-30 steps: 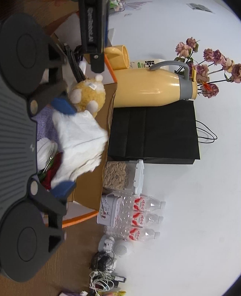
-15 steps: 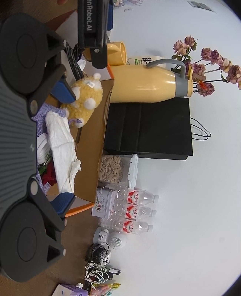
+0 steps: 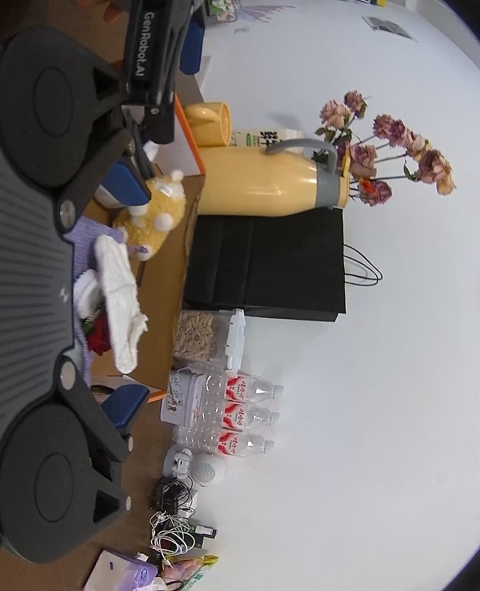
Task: Organize objects
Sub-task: 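Move both open tools back over the items on the table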
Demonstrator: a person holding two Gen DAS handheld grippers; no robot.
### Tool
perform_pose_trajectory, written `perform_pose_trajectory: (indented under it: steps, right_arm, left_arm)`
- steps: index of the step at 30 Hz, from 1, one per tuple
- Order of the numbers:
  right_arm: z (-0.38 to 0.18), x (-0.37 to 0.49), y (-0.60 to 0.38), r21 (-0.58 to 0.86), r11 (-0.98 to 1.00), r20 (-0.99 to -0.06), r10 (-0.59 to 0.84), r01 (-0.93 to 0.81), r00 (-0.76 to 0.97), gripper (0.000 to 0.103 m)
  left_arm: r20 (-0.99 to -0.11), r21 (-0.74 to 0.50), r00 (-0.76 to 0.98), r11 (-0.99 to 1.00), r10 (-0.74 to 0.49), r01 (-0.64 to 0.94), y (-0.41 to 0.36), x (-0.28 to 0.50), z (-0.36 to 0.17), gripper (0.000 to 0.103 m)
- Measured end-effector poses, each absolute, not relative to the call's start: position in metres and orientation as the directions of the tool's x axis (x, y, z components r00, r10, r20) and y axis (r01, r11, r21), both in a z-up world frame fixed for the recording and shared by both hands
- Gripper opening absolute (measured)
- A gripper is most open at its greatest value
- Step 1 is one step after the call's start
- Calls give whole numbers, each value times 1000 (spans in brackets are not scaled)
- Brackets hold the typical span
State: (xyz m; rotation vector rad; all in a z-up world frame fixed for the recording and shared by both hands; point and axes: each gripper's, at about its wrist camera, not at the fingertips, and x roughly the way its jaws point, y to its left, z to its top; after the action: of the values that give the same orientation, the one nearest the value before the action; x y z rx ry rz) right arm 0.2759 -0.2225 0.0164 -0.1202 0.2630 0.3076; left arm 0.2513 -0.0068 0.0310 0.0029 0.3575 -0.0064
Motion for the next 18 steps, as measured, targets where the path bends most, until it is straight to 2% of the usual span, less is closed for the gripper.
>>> perform_pose_trajectory:
  steps: [6,14,18]
  right_arm:
    - [8,251,-225,-102,933,-309,299,-344,903,103]
    - [-12,226,-237,-126,917,-415,298,-378,860,103]
    - [-23,223,-240,-123,913,-472,292,-390,832,93]
  left_arm:
    - [-367,20,930,999,-23,32,-2,232,26,103]
    - [-459,62,887,995,-41,79,3,214,5,103]
    - [-504,79,863,993,-35,87,5,212,-5,103]
